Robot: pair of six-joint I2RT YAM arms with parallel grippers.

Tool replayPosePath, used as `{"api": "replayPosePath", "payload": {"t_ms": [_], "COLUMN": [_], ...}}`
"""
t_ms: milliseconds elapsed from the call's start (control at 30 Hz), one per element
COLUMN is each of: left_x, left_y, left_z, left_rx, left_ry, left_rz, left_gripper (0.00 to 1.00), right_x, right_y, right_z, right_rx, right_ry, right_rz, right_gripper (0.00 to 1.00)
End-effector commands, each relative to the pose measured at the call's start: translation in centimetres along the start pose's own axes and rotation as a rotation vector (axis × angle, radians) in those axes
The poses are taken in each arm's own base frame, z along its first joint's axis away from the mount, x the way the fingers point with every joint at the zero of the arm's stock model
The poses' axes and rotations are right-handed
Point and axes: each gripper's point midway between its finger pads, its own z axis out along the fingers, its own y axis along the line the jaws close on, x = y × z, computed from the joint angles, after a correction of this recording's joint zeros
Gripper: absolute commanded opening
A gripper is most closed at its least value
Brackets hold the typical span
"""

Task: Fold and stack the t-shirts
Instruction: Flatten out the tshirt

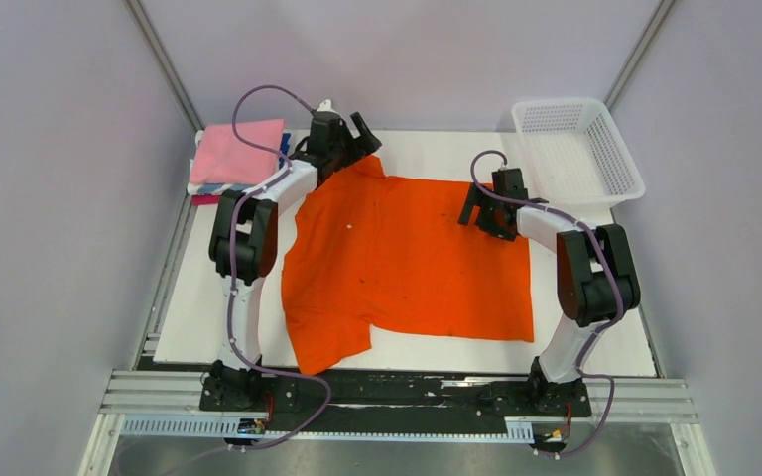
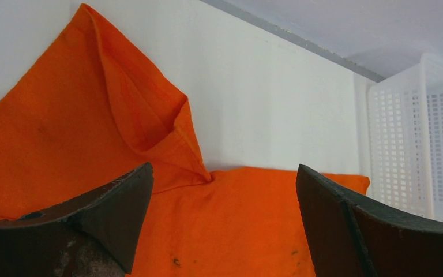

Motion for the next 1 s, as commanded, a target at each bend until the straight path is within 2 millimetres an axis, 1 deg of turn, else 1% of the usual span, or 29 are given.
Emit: {"api": "replayPosePath", "payload": {"t_ms": [0,33,67,133,200,233,267,300,333,367,400,433,467,500,533,567,600,633,667,700,733,767,800,833,867,967], "left_x": [0.6,1.0,0.9,1.4,2.4,2.3,3.0,2.8,3.5,3.2,3.8,3.6,4.0,3.8,4.2,4.0,4.3,4.0,4.2,3.8,4.0,3.7,4.1,3.4,3.6,2.6], "left_y": [1.2,1.5,1.4,1.8,2.7,2.4,2.9,2.5,3.0,2.6,3.0,2.7,3.0,2.7,3.0,2.6,2.9,2.6,2.8,2.4,2.5,2.2,2.5,1.8,1.8,0.6], "left_z": [0.2,0.6,0.8,1.3,2.2,2.4,2.9,3.2,3.7,3.9,4.3,4.5,5.0,5.2,5.5,5.7,6.0,6.2,6.4,6.6,6.8,7.0,7.4,7.6,8.0,8.9], "left_rx": [-0.038,-0.043,-0.039,-0.048,-0.067,-0.059,-0.066,-0.051,-0.055,-0.041,-0.046,-0.038,-0.041,-0.028,-0.030,-0.017,-0.019,-0.011,-0.012,-0.001,-0.001,0.009,0.006,0.031,0.042,0.101], "left_ry": [-0.003,0.007,0.005,0.020,0.047,0.048,0.061,0.063,0.076,0.076,0.086,0.083,0.091,0.090,0.098,0.095,0.100,0.094,0.096,0.086,0.085,0.078,0.084,0.067,0.070,0.035], "left_rz": [0.000,-0.005,-0.007,-0.011,-0.018,-0.023,-0.028,-0.034,-0.040,-0.045,-0.050,-0.056,-0.058,-0.060,-0.063,-0.064,-0.066,-0.070,-0.072,-0.074,-0.077,-0.080,-0.084,-0.086,-0.094,-0.107], "left_gripper": [1.00,1.00,1.00,1.00,1.00,1.00,1.00,1.00,1.00,1.00,1.00,1.00,1.00,1.00,1.00,1.00,1.00,1.00,1.00,1.00,1.00,1.00,1.00,1.00,1.00,1.00], "right_x": [0.8,0.8,0.8,0.8,0.9,0.9,0.9,1.0,1.0,1.0,1.0,1.0,1.0,1.1,1.2,1.2,1.3,1.3,1.4,1.4,1.2,1.2,1.2,1.2,1.3,1.4], "right_y": [-0.4,-0.4,-0.4,-0.5,-0.5,-0.6,-0.6,-0.6,-0.7,-0.7,-0.8,-0.9,-0.9,-1.0,-1.0,-1.1,-1.1,-1.2,-1.2,-1.2,-1.6,-1.8,-1.8,-1.9,-1.9,-1.9], "right_z": [0.6,0.6,0.6,0.6,0.8,0.8,0.9,0.9,1.0,1.0,1.1,1.1,1.2,1.3,1.4,1.4,1.5,1.6,1.6,1.7,1.7,1.8,1.8,1.9,2.0,2.1], "right_rx": [0.009,0.012,0.013,0.013,0.016,0.018,0.018,0.019,0.021,0.025,0.029,0.033,0.036,0.040,0.040,0.042,0.043,0.045,0.046,0.046,0.069,0.078,0.082,0.083,0.084,0.084], "right_ry": [0.031,0.031,0.031,0.032,0.034,0.036,0.037,0.039,0.040,0.040,0.041,0.041,0.044,0.047,0.051,0.053,0.056,0.059,0.060,0.061,0.052,0.049,0.049,0.051,0.054,0.061], "right_rz": [0.001,0.000,0.000,-0.001,-0.002,-0.003,-0.003,-0.004,-0.005,-0.007,-0.008,-0.010,-0.013,-0.015,-0.016,-0.017,-0.018,-0.018,-0.019,-0.020,-0.022,-0.024,-0.025,-0.026,-0.027,-0.026], "right_gripper": [1.00,1.00,1.00,1.00,1.00,1.00,1.00,1.00,1.00,1.00,1.00,1.00,1.00,1.00,1.00,1.00,1.00,1.00,1.00,1.00,1.00,1.00,1.00,1.00,1.00,1.00]}}
